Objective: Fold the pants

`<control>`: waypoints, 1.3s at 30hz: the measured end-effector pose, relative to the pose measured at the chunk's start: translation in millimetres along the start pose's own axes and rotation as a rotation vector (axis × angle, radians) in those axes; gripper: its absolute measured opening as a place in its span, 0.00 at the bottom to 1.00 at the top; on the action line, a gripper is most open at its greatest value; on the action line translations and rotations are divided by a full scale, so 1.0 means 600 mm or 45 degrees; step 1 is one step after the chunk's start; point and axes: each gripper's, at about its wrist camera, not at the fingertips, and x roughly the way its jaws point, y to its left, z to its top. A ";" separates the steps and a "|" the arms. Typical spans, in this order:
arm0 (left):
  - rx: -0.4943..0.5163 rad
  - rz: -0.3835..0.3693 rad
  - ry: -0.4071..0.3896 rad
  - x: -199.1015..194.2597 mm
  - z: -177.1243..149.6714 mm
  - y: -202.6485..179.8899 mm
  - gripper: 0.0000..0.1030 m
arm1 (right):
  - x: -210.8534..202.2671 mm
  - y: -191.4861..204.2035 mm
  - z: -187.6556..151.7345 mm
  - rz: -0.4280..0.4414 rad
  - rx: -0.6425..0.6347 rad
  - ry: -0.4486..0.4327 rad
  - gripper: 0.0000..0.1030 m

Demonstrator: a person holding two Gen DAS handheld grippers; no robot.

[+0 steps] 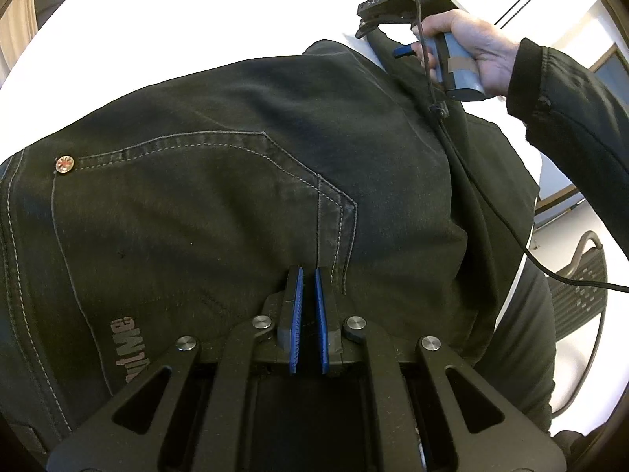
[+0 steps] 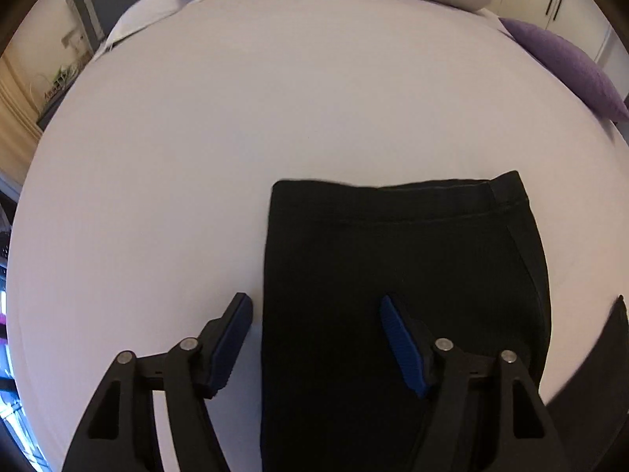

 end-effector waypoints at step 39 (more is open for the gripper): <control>0.088 0.173 0.042 0.030 0.012 -0.094 0.06 | -0.155 -0.624 -0.355 0.675 1.260 -0.420 0.44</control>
